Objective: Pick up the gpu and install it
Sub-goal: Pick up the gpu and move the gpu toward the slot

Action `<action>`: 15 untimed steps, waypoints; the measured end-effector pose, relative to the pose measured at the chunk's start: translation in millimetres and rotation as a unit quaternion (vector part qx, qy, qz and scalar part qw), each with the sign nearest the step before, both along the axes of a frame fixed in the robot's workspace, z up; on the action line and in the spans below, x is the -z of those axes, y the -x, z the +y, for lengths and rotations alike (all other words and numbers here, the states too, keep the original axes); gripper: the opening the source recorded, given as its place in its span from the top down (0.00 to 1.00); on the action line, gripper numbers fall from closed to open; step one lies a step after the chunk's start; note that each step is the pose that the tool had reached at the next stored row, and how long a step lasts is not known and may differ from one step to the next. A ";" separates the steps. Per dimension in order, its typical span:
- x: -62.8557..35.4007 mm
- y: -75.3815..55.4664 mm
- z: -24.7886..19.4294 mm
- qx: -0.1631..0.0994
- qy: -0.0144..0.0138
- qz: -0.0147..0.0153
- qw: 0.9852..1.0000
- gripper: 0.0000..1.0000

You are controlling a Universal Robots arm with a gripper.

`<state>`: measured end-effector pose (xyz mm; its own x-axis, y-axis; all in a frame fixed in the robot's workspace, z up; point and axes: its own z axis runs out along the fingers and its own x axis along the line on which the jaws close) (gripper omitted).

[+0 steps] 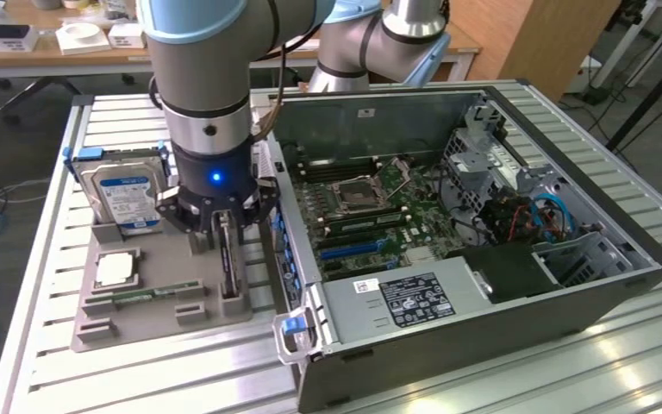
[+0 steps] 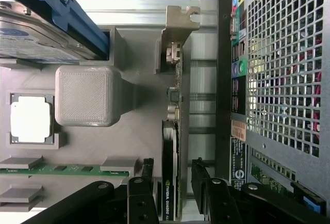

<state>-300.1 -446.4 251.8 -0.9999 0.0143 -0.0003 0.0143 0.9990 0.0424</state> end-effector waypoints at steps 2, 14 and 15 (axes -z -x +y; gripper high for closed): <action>1.0 0.0 0.0 0.000 0.000 0.000 1.000 0.57; 5.6 2.4 -0.1 0.000 -0.001 -0.001 1.000 0.57; 6.8 2.5 0.0 0.000 -0.001 -0.001 1.000 0.57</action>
